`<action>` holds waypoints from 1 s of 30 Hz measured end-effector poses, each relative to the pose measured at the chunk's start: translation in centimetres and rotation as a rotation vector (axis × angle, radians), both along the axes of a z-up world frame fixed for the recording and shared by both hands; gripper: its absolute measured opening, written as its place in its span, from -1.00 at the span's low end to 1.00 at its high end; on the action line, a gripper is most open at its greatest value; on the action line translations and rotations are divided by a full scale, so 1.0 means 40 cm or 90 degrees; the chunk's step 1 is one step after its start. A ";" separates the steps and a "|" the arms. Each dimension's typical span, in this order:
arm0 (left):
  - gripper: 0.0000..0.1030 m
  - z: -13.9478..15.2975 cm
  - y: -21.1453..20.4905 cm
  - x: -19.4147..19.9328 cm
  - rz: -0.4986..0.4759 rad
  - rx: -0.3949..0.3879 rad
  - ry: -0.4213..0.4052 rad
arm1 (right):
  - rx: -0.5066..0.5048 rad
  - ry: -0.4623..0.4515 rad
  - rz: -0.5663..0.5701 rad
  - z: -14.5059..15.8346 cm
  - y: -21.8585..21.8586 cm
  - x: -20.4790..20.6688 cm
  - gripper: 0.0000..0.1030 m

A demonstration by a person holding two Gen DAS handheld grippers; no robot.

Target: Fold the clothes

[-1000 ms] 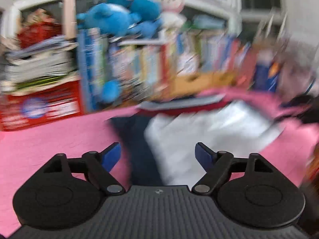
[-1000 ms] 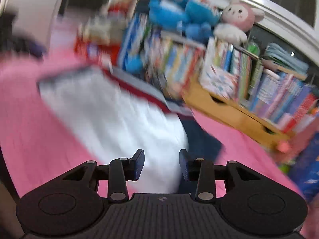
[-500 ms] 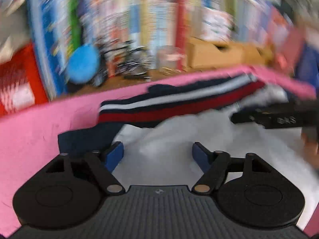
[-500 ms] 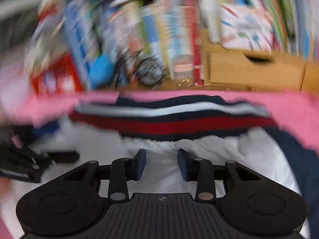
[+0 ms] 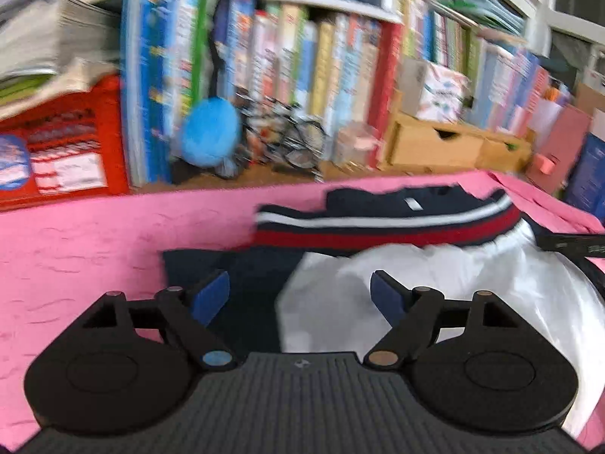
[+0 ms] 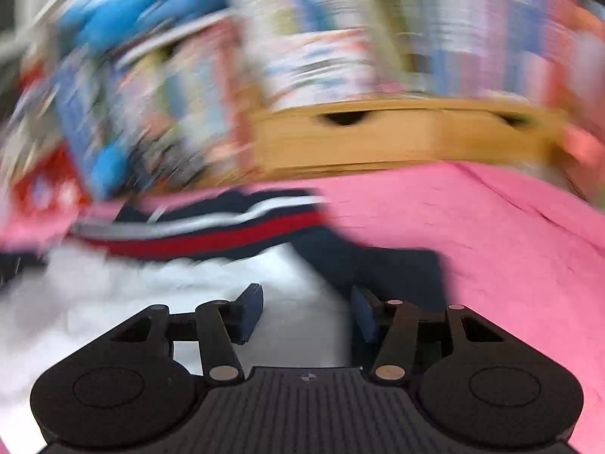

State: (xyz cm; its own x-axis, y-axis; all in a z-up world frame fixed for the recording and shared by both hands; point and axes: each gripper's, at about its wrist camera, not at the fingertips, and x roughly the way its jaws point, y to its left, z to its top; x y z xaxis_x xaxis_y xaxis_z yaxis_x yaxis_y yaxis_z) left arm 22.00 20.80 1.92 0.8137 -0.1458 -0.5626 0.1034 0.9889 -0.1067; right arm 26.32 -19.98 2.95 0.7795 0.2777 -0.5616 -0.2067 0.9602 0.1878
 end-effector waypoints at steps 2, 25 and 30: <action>0.61 0.028 -0.008 -0.038 0.019 0.013 -0.019 | -0.027 -0.056 -0.033 0.028 -0.003 -0.063 0.55; 1.00 -0.070 -0.071 -0.338 0.190 0.178 0.032 | -0.160 -0.028 0.067 -0.019 0.184 -0.397 0.62; 1.00 -0.068 -0.052 -0.340 0.190 0.144 0.042 | -0.151 0.004 -0.116 -0.037 -0.060 -0.379 0.66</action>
